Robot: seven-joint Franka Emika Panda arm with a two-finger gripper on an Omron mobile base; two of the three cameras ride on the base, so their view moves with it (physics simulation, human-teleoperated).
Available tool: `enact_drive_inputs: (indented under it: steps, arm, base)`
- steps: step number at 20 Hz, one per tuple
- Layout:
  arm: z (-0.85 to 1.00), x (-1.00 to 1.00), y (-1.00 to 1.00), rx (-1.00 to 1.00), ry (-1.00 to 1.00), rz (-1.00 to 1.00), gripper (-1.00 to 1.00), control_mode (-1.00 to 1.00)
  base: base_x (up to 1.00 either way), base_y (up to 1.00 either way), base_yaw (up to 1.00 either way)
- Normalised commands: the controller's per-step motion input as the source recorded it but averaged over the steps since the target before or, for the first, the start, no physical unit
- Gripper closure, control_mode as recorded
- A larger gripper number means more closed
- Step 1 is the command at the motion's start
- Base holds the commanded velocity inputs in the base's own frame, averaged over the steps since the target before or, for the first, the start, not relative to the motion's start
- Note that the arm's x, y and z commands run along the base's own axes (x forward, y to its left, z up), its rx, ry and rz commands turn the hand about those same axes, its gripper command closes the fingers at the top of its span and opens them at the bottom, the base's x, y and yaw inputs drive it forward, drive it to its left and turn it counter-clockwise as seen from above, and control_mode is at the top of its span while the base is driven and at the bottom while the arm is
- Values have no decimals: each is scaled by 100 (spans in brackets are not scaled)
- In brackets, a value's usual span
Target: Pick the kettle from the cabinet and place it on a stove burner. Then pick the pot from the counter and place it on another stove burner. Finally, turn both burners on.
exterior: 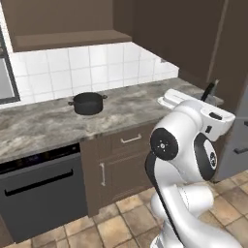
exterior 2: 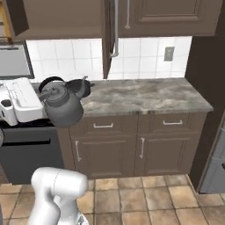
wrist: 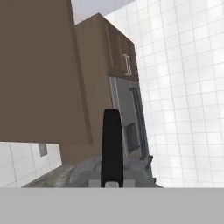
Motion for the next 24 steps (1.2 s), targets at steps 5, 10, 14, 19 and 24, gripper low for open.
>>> enact_drive_inputs:
  steps: [5, 10, 14, 19, 24]
  arm:
    - [0, 0, 0, 0, 0, 0, 100, 100]
    - [0, 0, 0, 0, 0, 0, 100, 100]
    - [0, 0, 0, 0, 0, 0, 100, 100]
    - [0, 0, 0, 0, 0, 0, 100, 100]
    - [0, 0, 0, 0, 0, 0, 100, 100]
  base:
    - [-66, 3, -41]
    - [-60, 0, -44]
    - [-57, 0, -44]
    - [-55, 0, -44]
    - [-58, 0, -45]
